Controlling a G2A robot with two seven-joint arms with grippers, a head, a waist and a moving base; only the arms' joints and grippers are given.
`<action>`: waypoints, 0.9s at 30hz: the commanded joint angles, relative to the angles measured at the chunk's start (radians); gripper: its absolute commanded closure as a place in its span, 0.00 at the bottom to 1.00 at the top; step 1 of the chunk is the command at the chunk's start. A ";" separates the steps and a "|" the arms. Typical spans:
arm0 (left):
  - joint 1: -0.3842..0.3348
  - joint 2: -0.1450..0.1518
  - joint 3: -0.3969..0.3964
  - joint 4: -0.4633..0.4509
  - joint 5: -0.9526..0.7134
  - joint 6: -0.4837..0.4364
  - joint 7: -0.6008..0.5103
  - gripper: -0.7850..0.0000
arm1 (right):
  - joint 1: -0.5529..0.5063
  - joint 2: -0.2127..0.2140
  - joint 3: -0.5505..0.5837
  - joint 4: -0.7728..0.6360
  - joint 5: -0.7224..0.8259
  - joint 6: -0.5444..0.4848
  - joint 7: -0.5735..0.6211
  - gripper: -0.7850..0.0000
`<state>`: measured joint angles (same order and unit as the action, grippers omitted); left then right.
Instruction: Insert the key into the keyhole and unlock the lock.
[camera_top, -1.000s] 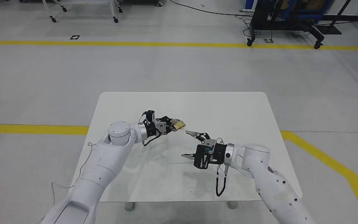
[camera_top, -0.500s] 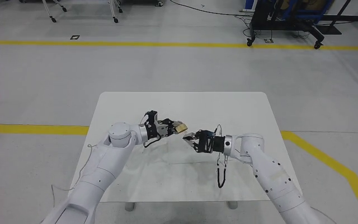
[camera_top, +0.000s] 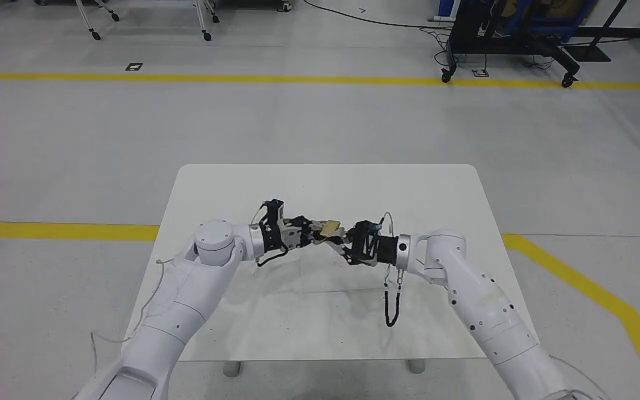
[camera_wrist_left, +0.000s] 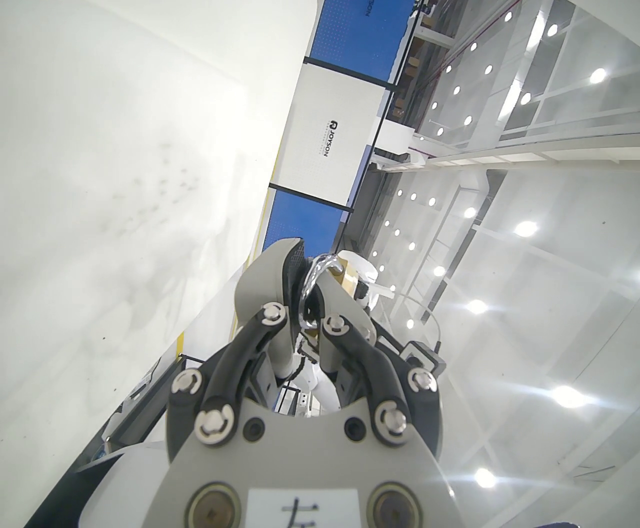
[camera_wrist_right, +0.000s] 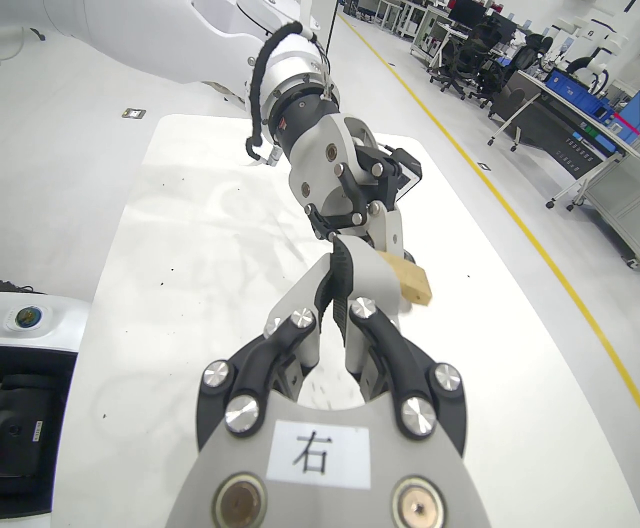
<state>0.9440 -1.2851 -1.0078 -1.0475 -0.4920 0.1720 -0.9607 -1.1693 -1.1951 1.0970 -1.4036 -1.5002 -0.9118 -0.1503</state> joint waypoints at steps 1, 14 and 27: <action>-0.001 0.000 0.001 0.002 0.004 -0.002 0.009 1.00 | -0.001 0.002 0.000 0.003 -0.001 -0.004 -0.009 1.00; 0.068 0.007 -0.056 -0.073 -0.004 -0.088 0.177 1.00 | -0.258 0.057 0.098 -0.378 -0.437 0.337 -0.048 0.28; 0.099 0.019 -0.076 -0.121 0.039 -0.102 0.165 1.00 | -0.273 0.053 0.047 -0.449 -0.616 0.438 0.221 0.56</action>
<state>1.0426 -1.2668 -1.0853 -1.1666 -0.4615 0.0708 -0.7923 -1.4495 -1.1404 1.1545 -1.8535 -2.1060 -0.4753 0.0523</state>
